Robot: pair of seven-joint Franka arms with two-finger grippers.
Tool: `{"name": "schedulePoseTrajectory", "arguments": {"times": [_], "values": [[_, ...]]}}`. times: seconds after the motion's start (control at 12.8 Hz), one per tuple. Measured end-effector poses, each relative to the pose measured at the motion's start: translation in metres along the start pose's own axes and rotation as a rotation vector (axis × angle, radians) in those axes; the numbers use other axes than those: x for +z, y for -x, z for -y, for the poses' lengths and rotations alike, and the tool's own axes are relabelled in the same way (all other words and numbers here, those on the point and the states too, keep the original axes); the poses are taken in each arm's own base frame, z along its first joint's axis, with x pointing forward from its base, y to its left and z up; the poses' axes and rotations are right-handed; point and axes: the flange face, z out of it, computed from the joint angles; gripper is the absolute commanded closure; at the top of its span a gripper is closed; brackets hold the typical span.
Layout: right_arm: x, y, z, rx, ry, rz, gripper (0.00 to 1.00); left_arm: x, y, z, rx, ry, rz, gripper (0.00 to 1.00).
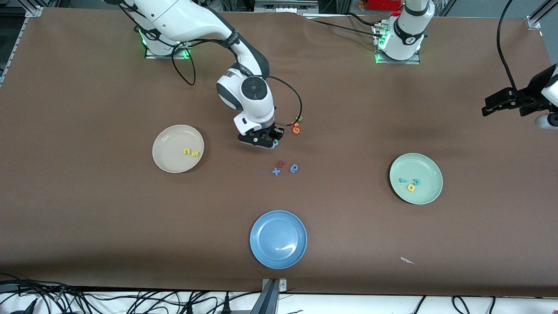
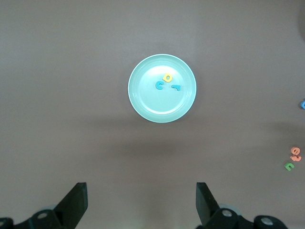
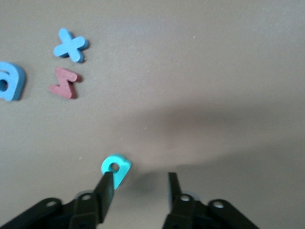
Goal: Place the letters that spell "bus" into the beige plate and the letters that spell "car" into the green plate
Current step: 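Grasp the teal p with the right gripper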
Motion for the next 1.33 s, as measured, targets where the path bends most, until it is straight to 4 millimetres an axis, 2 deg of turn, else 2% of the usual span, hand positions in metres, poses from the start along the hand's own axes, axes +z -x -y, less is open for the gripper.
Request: {"name": "schedulePoseTrajectory", "arguments": {"times": [0.23,0.47,1.01,1.33], "values": [[-0.001,0.011,0.006,-0.004,-0.006,0.008,0.44,0.000,0.000,0.000,0.000,0.000,0.000,0.00],[0.008,0.012,0.005,-0.016,0.006,0.006,0.44,0.000,0.000,0.000,0.001,0.000,0.000,0.00],[0.015,-0.017,0.015,0.011,-0.017,-0.017,0.44,0.000,0.000,-0.001,0.002,0.000,-0.001,0.00],[0.027,-0.016,0.015,0.016,-0.006,-0.009,0.44,0.000,0.000,-0.001,0.002,0.000,-0.001,0.00]]}}
